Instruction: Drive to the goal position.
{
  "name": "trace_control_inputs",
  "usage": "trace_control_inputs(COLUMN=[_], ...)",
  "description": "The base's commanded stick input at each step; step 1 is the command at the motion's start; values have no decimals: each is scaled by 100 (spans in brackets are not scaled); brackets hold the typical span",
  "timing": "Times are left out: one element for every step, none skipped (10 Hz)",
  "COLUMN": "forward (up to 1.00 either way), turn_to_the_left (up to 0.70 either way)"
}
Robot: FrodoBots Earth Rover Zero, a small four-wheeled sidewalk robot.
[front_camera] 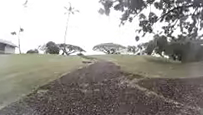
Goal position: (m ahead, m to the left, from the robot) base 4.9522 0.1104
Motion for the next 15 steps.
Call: trace_control_inputs(forward=[100,100,100,100,100,100,100,100,100,100,100,100,100,100,100], turn_to_the_left=[0,0,0,0,0,0,1,12,22,32,40,37,29,21,13])
